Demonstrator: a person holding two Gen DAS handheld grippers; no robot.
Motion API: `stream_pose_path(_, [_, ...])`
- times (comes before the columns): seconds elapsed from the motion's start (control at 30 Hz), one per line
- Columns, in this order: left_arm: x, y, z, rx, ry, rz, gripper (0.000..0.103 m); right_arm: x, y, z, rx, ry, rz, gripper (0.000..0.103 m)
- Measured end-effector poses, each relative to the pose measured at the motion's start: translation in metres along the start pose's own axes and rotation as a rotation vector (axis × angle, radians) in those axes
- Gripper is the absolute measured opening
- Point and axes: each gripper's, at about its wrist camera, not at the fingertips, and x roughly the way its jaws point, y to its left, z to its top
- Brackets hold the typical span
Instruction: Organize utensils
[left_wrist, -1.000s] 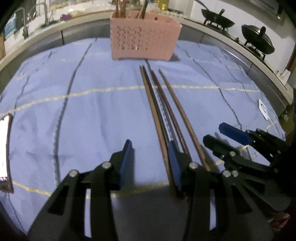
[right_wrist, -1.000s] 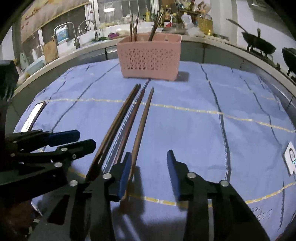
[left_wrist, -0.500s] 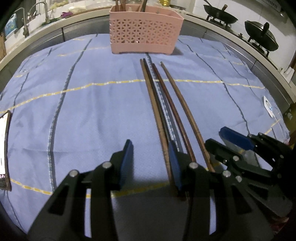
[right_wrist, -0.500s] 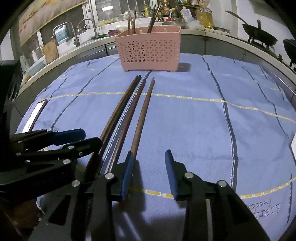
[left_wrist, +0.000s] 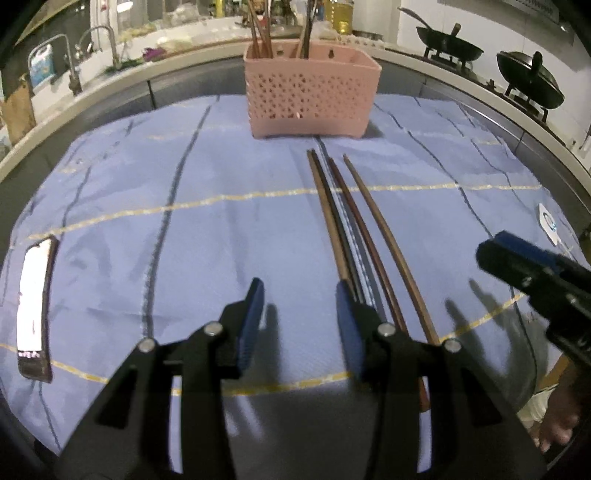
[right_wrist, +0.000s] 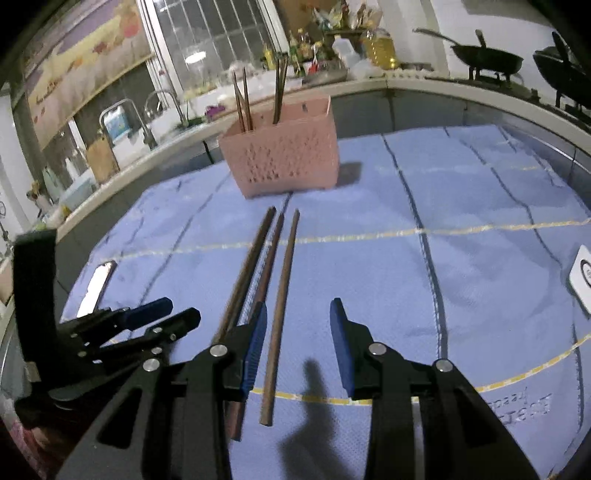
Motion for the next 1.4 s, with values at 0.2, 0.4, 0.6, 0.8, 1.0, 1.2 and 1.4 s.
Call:
stream_pose_path(0.2, [-0.012,-0.001,0.001,0.006,-0.029,0.018,0.039,-0.014,0.006,0.005,0.008,-0.030,0.013,0.036])
stream_pose_path(0.4, [-0.024,-0.002,0.000,-0.001,-0.052,0.022,0.039,-0.019,0.015,-0.002,0.000,-0.032,0.020,0.036])
stream_pose_path(0.6, [-0.046,-0.003,-0.003,-0.022,-0.094,0.004,0.039,-0.032,0.018,-0.004,0.022,-0.052,0.042,0.036])
stream_pose_path(0.8, [-0.086,0.001,-0.011,-0.088,-0.217,-0.026,0.039,-0.054,0.018,-0.007,0.044,-0.094,0.030,0.037])
stream_pose_path(1.0, [-0.104,-0.005,-0.031,-0.086,-0.284,-0.024,0.039,-0.064,0.017,-0.018,0.052,-0.092,-0.006,0.037])
stream_pose_path(1.2, [-0.113,0.005,-0.037,-0.154,-0.323,0.046,0.041,-0.064,0.018,-0.023,0.039,-0.085,-0.015,0.038])
stream_pose_path(1.4, [-0.123,-0.003,-0.041,-0.117,-0.369,0.097,0.070,-0.070,0.015,-0.028,0.054,-0.132,0.008,0.067])
